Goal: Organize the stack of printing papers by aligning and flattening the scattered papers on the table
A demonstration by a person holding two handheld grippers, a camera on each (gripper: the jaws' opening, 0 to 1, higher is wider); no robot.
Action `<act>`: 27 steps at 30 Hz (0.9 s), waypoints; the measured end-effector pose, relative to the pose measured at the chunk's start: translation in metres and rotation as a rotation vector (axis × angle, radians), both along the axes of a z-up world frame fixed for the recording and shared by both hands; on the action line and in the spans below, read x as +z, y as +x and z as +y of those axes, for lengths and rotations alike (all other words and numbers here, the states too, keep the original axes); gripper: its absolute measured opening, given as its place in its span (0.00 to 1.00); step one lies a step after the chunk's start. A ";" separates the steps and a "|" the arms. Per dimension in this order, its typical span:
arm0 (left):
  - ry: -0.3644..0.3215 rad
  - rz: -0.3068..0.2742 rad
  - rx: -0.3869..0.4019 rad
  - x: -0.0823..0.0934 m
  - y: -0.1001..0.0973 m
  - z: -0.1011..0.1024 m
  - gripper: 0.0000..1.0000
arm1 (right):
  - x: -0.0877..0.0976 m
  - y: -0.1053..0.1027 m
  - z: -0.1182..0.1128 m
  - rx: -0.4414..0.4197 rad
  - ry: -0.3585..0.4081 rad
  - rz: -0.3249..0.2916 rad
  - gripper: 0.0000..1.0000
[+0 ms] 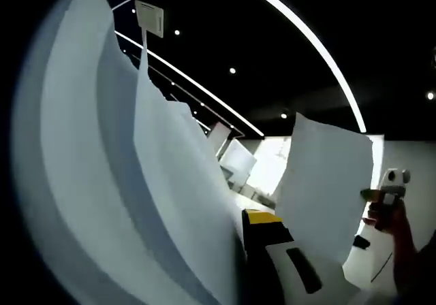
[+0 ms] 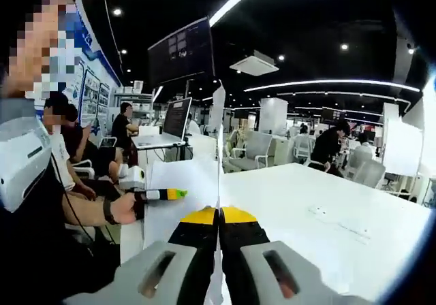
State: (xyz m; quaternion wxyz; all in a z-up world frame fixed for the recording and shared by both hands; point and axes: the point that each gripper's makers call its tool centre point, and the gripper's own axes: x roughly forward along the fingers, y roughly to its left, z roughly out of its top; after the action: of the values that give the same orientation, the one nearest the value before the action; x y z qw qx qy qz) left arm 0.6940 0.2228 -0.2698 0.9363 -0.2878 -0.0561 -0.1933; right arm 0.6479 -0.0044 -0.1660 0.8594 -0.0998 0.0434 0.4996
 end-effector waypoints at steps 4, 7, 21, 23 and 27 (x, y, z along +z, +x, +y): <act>-0.001 0.000 0.000 0.000 0.000 -0.001 0.14 | 0.000 0.004 0.007 0.004 -0.026 -0.023 0.00; -0.002 -0.001 0.000 0.000 0.000 -0.001 0.14 | -0.001 0.008 0.010 0.004 -0.039 -0.031 0.00; -0.006 -0.002 0.001 0.001 -0.001 -0.001 0.14 | -0.008 0.024 0.017 -0.025 -0.068 -0.071 0.00; -0.007 -0.003 0.000 0.001 -0.001 0.000 0.14 | -0.008 0.025 0.017 -0.027 -0.071 -0.070 0.00; -0.008 -0.003 0.000 0.001 -0.002 0.000 0.14 | -0.009 0.025 0.019 -0.027 -0.073 -0.071 0.00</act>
State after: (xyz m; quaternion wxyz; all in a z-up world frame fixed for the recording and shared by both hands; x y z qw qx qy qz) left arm 0.6923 0.2223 -0.2686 0.9351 -0.2910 -0.0583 -0.1935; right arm 0.6733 0.0145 -0.1750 0.8628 -0.1482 0.0326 0.4823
